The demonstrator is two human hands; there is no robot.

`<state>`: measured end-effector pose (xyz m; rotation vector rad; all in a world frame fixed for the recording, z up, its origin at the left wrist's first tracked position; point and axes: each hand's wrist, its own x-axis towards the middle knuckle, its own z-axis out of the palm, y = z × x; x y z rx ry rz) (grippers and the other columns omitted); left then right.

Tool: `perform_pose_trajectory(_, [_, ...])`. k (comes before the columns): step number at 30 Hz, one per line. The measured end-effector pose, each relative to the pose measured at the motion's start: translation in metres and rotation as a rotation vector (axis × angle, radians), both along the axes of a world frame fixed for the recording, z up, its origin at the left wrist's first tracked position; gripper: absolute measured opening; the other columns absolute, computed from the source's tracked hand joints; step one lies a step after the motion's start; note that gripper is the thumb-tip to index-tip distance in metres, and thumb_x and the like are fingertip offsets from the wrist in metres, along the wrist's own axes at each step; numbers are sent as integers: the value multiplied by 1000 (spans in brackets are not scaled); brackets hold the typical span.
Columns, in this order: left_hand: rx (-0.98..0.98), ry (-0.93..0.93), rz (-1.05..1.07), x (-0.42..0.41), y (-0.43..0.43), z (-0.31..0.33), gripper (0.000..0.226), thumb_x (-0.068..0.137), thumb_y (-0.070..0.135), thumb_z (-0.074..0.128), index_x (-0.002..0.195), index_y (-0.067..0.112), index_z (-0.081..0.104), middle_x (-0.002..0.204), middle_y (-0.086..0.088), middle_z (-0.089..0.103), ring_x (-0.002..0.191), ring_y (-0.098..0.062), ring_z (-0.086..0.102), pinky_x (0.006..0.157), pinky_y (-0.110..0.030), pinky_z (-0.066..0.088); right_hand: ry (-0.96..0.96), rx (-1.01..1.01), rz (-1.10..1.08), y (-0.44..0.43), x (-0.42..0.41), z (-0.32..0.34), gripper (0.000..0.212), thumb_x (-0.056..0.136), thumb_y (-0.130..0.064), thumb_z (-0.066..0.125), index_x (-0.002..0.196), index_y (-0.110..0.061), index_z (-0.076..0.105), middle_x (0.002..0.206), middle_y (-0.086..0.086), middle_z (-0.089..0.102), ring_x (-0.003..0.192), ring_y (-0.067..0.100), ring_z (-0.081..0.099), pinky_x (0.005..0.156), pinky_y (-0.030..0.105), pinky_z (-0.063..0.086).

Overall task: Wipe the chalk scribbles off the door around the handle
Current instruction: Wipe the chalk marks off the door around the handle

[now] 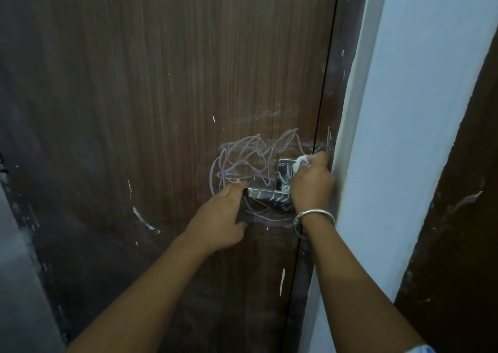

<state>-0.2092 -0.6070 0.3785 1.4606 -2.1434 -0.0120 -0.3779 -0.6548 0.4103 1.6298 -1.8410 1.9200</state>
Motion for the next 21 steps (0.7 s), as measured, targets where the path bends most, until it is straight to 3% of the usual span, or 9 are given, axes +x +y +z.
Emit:
perform_pose_trajectory(7, [2, 10, 16, -3, 0, -1, 93, 77, 29, 70, 148, 21, 10, 153, -1, 24, 137, -23, 32, 106, -34, 33, 94, 90, -24, 7, -4, -37, 14, 94, -9, 45, 95, -5, 58, 82, 19, 67, 75, 33, 64, 57, 24, 40])
perform_pose_trajectory(15, [-4, -15, 25, -2, 1, 0, 95, 75, 29, 72, 148, 22, 11, 152, -1, 26, 135, -24, 35, 104, -35, 35, 278, -123, -78, -6, -7, -18, 17, 86, 7, 50, 89, 1, 67, 75, 21, 67, 67, 34, 60, 60, 26, 35])
perform_pose_trajectory(18, [6, 0, 22, -2, -1, -1, 95, 75, 26, 71, 148, 21, 11, 153, -2, 24, 136, -24, 33, 105, -32, 33, 272, -34, -22, 1, -9, -49, 17, 87, 4, 50, 85, 1, 66, 76, 20, 68, 70, 33, 61, 59, 33, 48])
perform_pose_trajectory(21, [9, 17, 13, -2, -1, -3, 93, 75, 20, 69, 148, 21, 12, 154, -1, 22, 137, -24, 32, 103, -29, 32, 199, 40, 24, 9, -9, -70, 19, 89, 3, 49, 96, 2, 67, 86, 21, 69, 79, 34, 64, 69, 37, 53])
